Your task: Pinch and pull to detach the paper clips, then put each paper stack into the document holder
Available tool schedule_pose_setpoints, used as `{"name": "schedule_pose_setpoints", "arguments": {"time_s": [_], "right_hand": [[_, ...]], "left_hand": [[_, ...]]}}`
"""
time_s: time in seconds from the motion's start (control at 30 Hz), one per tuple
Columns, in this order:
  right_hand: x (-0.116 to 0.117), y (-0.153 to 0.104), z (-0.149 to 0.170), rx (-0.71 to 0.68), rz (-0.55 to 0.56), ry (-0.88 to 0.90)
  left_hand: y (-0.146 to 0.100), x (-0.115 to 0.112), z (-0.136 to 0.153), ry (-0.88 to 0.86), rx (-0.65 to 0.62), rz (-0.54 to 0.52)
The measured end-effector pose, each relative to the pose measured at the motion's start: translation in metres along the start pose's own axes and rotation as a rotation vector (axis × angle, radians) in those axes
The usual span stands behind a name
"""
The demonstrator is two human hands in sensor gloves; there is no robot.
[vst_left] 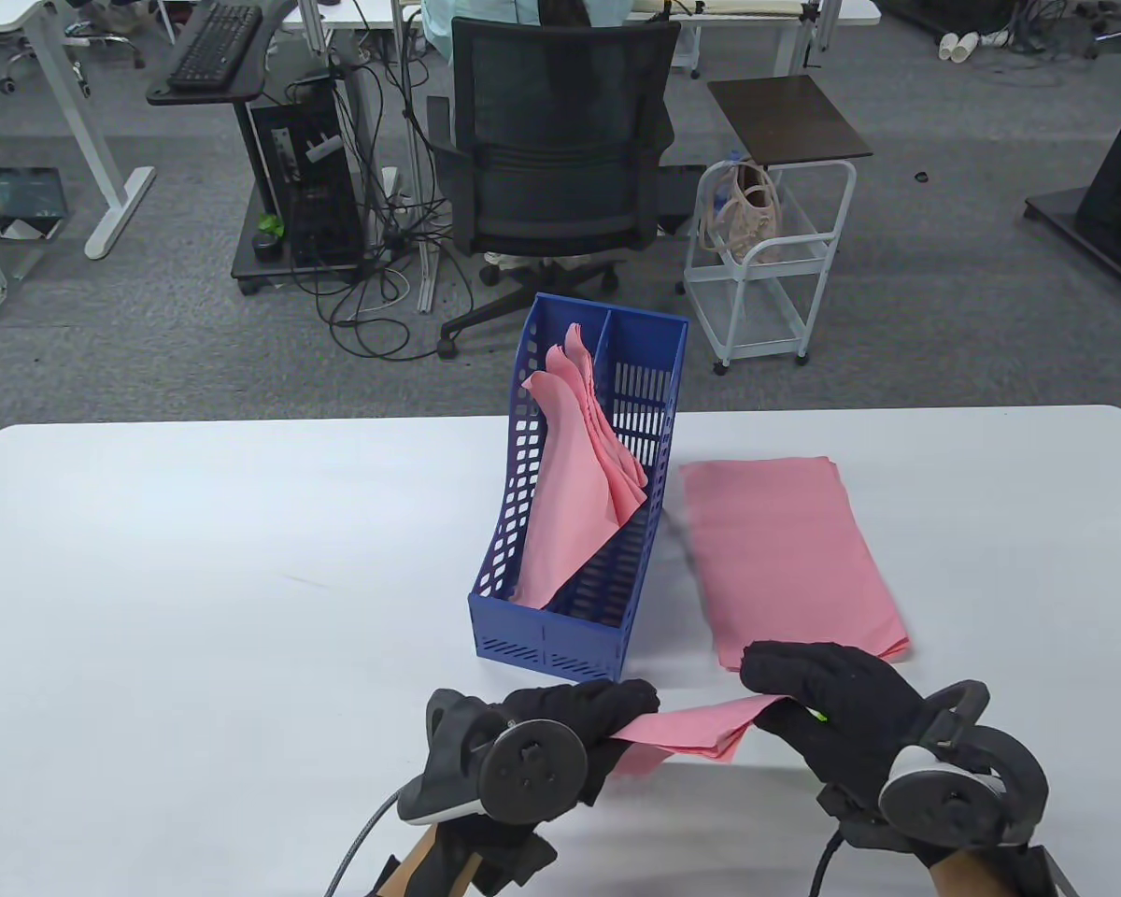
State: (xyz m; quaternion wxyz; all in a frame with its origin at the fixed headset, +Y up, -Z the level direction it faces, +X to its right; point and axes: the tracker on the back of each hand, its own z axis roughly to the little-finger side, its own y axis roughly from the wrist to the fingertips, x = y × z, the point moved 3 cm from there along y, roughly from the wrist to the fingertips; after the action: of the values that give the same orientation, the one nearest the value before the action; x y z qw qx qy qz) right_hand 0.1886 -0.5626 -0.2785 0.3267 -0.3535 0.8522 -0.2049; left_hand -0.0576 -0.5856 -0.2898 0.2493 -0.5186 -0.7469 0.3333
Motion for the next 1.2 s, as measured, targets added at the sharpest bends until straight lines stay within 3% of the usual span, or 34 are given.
{"name": "schedule_pose_setpoints", "arguments": {"time_s": [0.43,0.6,0.83,1.0,1.2], "right_hand": [[0.005,-0.001,0.006,-0.001,-0.17,-0.041],[0.002,-0.005,0.012,0.024,-0.187,-0.041],[-0.011,-0.021,0.046,0.192,-0.18,-0.173],[0.005,-0.045,0.085,0.345,-0.289,-0.205],[0.042,-0.072,0.122,0.509,-0.457,-0.158]], "left_hand": [[0.0,0.003,0.009,0.018,0.042,0.077],[0.0,0.003,0.009,0.022,0.049,0.101],[-0.009,0.019,0.027,0.071,0.148,0.028],[-0.018,0.034,0.035,0.037,0.174,-0.06],[-0.024,0.044,0.04,0.022,0.195,-0.13]]}}
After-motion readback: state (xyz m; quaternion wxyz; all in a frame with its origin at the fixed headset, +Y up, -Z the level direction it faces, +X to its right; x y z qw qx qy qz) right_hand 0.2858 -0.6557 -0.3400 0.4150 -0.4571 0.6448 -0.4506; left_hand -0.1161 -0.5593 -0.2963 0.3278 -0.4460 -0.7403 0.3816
